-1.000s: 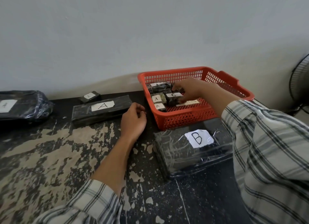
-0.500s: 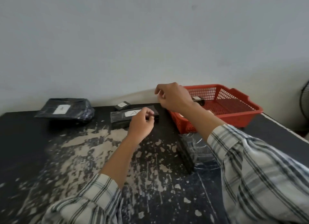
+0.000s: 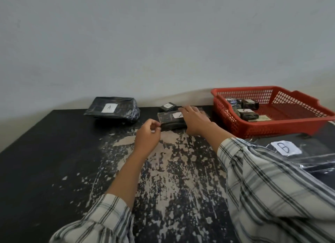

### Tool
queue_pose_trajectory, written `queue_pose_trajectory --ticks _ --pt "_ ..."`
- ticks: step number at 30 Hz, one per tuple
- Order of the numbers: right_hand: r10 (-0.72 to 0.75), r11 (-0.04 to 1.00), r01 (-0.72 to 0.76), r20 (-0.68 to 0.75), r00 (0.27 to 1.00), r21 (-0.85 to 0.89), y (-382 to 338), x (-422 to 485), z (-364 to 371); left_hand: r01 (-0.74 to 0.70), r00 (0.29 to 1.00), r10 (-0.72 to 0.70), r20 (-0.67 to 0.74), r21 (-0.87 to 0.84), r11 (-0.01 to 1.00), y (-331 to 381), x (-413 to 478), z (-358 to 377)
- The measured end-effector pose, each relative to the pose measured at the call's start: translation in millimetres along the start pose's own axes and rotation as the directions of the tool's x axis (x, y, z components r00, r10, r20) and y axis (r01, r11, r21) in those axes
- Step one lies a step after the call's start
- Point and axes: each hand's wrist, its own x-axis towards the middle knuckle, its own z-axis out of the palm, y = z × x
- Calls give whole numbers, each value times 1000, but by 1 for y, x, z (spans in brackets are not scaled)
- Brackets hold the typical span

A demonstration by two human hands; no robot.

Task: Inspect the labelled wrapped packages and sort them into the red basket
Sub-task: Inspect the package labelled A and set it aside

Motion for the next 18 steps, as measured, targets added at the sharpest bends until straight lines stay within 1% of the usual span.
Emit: queue_pose_trajectory --ticks 3,7,10,15,18 --pt "4 1000 -4 6 1000 -24 -2 12 6 -8 1000 8 -11 5 1000 -10 0 5" --pt "16 999 -14 61 998 -46 -2 28 7 -18 1000 18 -19 27 999 -14 2 6" --pt "31 999 -28 85 996 -40 -2 35 6 -7 1000 7 -13 11 1000 -14 4 7" --pt "31 999 -31 46 998 -8 -8 30 -3 5 1000 -5 -17 -28 1000 -13 3 7" --pt "19 1000 -18 -35 999 14 -19 16 -10 22 998 -26 -55 -77 997 -10 2 5"
